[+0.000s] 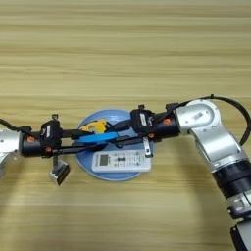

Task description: Move the objects on the table

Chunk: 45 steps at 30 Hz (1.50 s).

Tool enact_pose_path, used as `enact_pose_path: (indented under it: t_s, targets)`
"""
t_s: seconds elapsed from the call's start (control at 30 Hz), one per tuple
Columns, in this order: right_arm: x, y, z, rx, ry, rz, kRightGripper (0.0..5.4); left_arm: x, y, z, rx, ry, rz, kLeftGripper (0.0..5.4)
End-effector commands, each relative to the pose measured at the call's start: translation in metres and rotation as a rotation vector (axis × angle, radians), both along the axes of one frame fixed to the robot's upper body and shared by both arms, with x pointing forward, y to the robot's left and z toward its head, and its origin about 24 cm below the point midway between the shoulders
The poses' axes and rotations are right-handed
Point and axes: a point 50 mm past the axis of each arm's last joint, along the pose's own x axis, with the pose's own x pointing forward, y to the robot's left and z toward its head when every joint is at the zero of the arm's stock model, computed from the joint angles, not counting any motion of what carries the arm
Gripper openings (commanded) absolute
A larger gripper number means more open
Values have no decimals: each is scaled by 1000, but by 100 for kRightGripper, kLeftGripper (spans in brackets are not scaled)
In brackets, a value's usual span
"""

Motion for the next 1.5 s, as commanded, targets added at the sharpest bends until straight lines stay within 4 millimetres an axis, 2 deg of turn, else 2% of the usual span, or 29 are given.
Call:
enact_pose_path:
  t_s: [0.03,0.53,0.57,1.27,1.5]
  targets:
    - [-4,-1,-7,-77,31,38,82,10,2,14,-34,-53,42,72]
    - [-6,2,-5,-87,25,59,82,12,2,14,-41,-58,61,72]
    - [-6,2,-6,-86,25,60,82,12,2,14,-41,-59,64,101]
    - [-4,4,-6,-65,17,49,79,15,3,14,-45,-64,82,292]
    - [-1,-3,-4,-33,5,2,79,15,2,14,-49,-65,83,352]
